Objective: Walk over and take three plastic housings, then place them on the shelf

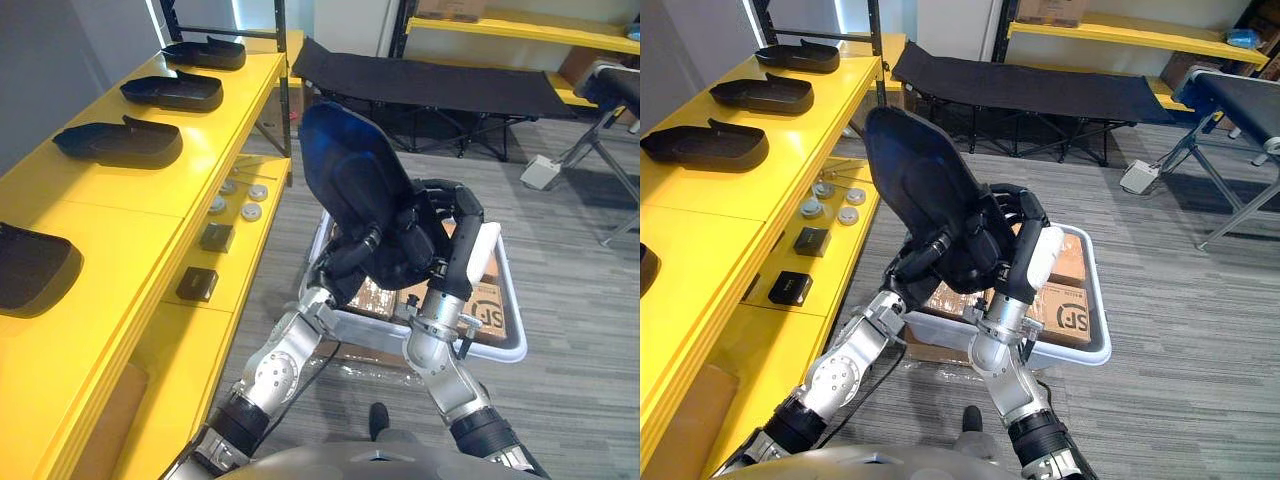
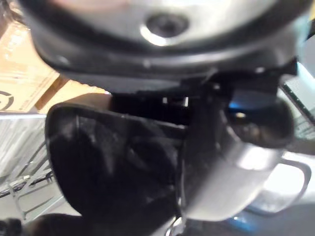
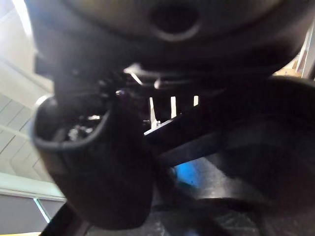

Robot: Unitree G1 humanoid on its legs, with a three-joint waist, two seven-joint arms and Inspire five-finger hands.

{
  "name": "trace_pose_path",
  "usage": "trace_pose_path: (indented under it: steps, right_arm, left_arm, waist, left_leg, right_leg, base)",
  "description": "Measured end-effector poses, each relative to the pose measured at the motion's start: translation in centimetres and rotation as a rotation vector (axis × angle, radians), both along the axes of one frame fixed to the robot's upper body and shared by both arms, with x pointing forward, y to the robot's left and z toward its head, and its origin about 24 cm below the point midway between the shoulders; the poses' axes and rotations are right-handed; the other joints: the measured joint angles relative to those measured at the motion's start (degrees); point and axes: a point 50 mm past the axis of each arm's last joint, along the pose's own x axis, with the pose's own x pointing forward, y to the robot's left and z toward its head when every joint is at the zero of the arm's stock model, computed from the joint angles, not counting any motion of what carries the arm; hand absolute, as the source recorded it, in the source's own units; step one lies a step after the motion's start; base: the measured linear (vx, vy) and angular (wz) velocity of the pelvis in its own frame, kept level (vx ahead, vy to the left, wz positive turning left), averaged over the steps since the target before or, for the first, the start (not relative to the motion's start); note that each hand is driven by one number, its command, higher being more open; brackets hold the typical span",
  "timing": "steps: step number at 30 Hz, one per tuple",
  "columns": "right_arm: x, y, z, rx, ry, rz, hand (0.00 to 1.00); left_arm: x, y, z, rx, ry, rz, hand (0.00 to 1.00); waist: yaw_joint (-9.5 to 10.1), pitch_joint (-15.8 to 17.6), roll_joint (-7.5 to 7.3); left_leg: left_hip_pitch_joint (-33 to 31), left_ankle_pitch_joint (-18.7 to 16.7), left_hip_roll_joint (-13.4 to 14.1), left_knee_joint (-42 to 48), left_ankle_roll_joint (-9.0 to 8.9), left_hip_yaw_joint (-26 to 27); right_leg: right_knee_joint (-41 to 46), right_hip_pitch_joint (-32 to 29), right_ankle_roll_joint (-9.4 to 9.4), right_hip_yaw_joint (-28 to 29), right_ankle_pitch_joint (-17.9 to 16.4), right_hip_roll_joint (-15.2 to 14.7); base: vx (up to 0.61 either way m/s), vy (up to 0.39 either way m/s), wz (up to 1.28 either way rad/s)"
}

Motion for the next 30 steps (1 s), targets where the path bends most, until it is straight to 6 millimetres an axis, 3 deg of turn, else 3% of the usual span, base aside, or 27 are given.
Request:
trace_pose_path:
  steps: [3, 6, 9, 13, 19, 24, 26, 30]
  right_arm:
    - [-0.3, 0.9, 0.8, 0.053, -0.039, 0.047, 1.0]
    - [-0.8, 1.5, 0.3, 0.135, -0.007, 0.066, 1.0]
    - [-1.4, 1.3, 0.1, 0.147, 0.016, 0.088, 1.0]
    - [-2.1, 0.9, 1.5, 0.159, -0.015, 0.161, 1.0]
    - [-2.9, -0.4, 1.7, 0.15, 0.034, 0.231, 1.0]
    - [-3.4, -1.9, 1.5, 0.219, 0.068, 0.273, 1.0]
    - [-3.9, -2.7, 1.1, 0.265, 0.079, 0.297, 1.0]
    - [-4.3, -4.3, 0.5, 0.351, 0.106, 0.301, 1.0]
  left_arm:
    - [0.0, 0.5, 0.6, -0.057, -0.012, 0.084, 0.0]
    - [0.6, 1.5, 2.5, -0.141, -0.071, 0.251, 0.0]
    - [1.0, 4.0, 4.6, -0.09, -0.2, 0.435, 0.0]
    - [0.3, 7.7, 5.6, 0.128, -0.287, 0.74, 0.0]
    - [-1.2, 11.0, 4.7, 0.582, -0.3, 1.03, 0.0]
    - [-1.7, 11.8, 4.8, 0.773, -0.328, 1.117, 0.0]
    - [-2.6, 12.7, 4.6, 0.846, -0.313, 1.167, 0.0]
    - [-3.2, 13.6, 4.2, 0.904, -0.301, 1.197, 0.0]
  waist:
    - [-0.18, -0.1, 0.13]
    - [0.0, -0.1, 0.13]
    - [-0.05, -0.2, 0.28]
    - [-0.09, -0.3, 0.37]
    - [0.05, -0.5, 0.23]
    - [-0.18, -1.0, 0.4]
    - [-1.51, -1.2, 0.83]
    - [-1.48, -1.2, 1.11]
  left_leg:
    - [0.0, 0.0, 0.0, 0.0, 0.0, 0.1]
    - [0.0, 0.0, 0.0, -0.1, 0.0, 0.2]
    - [0.0, 0.0, 0.0, -0.1, 0.0, 0.3]
    - [0.1, -0.1, 0.0, -0.1, -0.02, 0.6]
    - [-0.1, -0.2, 0.0, -0.1, -0.06, 0.8]
    - [-0.8, -0.3, 0.0, -0.1, -0.07, 1.1]
    - [-0.8, -0.3, 0.0, -0.2, -0.04, 1.3]
    - [-0.7, -0.3, 0.0, -0.3, -0.02, 1.5]
  right_leg:
    - [0.0, -0.1, -0.02, 0.0, 0.0, 0.0]
    - [0.0, -0.1, -0.02, 0.0, 0.0, 0.0]
    - [0.0, -0.2, -0.05, 0.0, 0.0, 0.0]
    - [0.0, -0.4, 0.16, 0.3, 0.1, 0.1]
    - [0.0, -0.8, 0.01, 0.6, 0.0, 0.1]
    - [0.0, -1.7, 0.16, 0.9, 0.1, 0.1]
    - [0.0, -1.7, 0.21, 1.0, 0.1, 0.1]
    - [0.0, -1.8, 0.18, 1.2, 0.1, 0.1]
  base:
    - [0.0, 0.0, 0.0]
    - [0.0, 0.0, 0.0]
    - [0.0, 0.0, 0.0]
    - [0.0, 0.0, -0.03]
    - [0.0, 0.0, -0.02]
    - [0.0, 0.007, -0.03]
    - [0.01, 0.01, -0.02]
    - [0.0, 0.013, -0.02]
